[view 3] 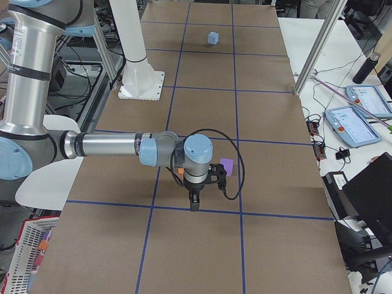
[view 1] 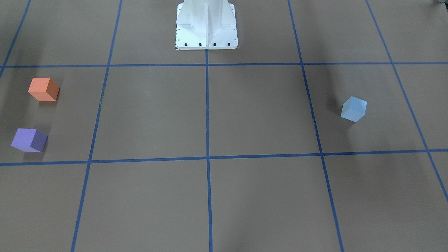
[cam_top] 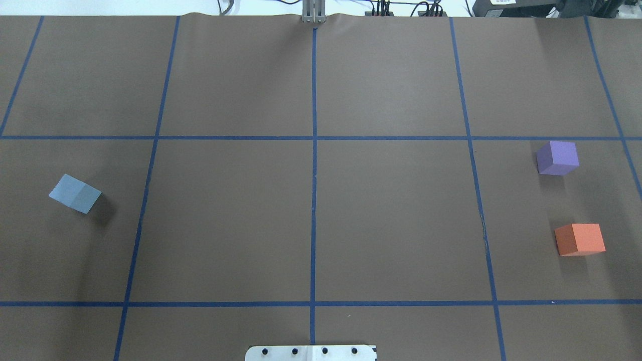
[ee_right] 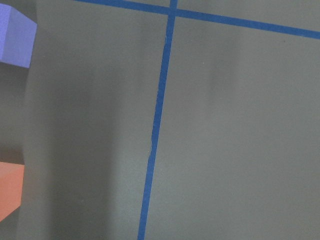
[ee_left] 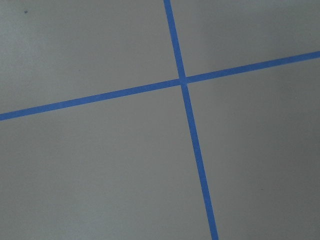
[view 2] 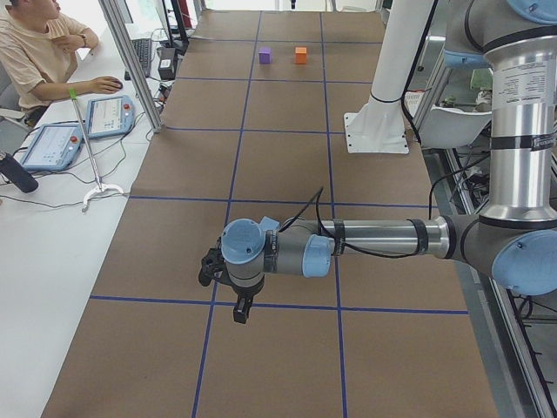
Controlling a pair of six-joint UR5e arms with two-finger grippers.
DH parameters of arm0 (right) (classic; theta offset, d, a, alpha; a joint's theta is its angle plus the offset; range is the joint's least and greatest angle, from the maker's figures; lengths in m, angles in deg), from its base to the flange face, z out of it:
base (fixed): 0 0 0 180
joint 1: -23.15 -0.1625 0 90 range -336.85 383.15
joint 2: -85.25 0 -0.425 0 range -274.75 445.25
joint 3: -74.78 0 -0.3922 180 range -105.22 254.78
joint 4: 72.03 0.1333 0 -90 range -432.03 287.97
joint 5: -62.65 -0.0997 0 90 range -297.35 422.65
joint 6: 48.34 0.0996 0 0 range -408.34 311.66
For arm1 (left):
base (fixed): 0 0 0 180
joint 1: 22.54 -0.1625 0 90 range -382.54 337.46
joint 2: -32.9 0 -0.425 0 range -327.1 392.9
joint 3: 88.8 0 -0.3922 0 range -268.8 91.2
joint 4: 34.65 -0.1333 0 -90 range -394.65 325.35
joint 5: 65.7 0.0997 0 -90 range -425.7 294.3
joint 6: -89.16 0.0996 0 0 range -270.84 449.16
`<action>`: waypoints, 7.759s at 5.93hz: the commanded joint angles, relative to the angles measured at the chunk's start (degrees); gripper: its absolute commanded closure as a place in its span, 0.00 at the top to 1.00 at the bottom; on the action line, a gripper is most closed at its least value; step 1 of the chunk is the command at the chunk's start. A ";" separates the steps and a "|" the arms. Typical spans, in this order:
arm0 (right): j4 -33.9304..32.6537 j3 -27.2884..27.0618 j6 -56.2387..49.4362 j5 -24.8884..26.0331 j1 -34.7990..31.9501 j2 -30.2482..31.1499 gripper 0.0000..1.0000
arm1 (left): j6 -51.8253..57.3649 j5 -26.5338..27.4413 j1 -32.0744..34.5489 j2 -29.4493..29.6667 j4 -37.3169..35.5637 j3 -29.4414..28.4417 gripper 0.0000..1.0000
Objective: Place blue block between orange and purple blocks
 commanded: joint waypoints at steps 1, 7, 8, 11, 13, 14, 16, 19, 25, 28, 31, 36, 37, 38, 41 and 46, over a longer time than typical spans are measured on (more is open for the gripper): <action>0.02 -1.01 0.09 0.03 -0.09 -0.26 0.99 | 0.00 0.00 -0.08 0.00 1.14 0.43 1.00; 13.19 -1.47 -0.34 -2.52 -0.09 -3.96 0.99 | -0.62 -3.23 -0.08 1.14 22.77 0.44 1.00; 17.21 -0.67 0.17 -2.51 -0.09 -3.96 0.99 | -0.70 -5.51 -0.17 1.40 23.90 0.79 1.00; 19.54 -0.31 2.11 -4.01 0.53 -4.40 0.99 | -14.96 -7.74 -15.50 5.18 25.75 0.79 1.00; 19.54 -0.31 2.02 -4.01 0.53 -4.22 0.99 | -29.81 4.57 -27.70 4.66 35.56 0.79 1.00; 19.54 -0.31 2.02 -4.01 0.53 -4.13 0.99 | -31.62 9.53 -32.03 4.57 35.78 0.79 1.00; 19.54 -0.31 2.02 -4.01 0.53 -3.96 0.99 | -31.73 11.07 -34.53 3.70 35.69 0.79 1.00; 19.54 -0.31 2.02 -4.01 0.53 -3.96 0.99 | -35.31 11.16 -36.20 3.34 35.52 1.14 1.00; 19.54 -0.31 2.11 -4.01 0.53 -4.05 0.99 | -40.51 14.77 -41.92 1.49 34.73 3.16 0.35; 19.54 -0.31 2.11 -4.01 0.53 -4.05 0.99 | -52.14 14.50 -42.18 9.69 23.83 9.90 0.00; 19.36 -0.23 2.28 -4.10 0.70 -4.31 0.99 | -72.43 22.35 -57.16 48.83 -7.78 1.05 0.00; 19.45 -0.40 2.37 -5.40 0.97 -4.49 0.99 | -79.19 29.59 -62.40 61.09 1.68 -19.69 1.00; 19.54 -1.27 7.77 -8.98 1.14 -5.18 0.99 | -77.27 28.58 -60.92 61.00 0.90 -16.56 1.00; 19.45 -5.11 17.39 -9.89 3.84 -6.84 0.99 | -72.38 21.69 -56.99 58.99 -2.94 -10.96 1.00; 19.10 -11.11 55.05 4.51 28.98 -21.21 0.99 | -45.02 16.88 -43.47 32.62 -10.01 14.79 1.00; -3.85 3.14 77.87 32.28 62.39 -55.51 1.00 | -4.49 13.89 -10.17 9.51 -10.35 11.03 1.00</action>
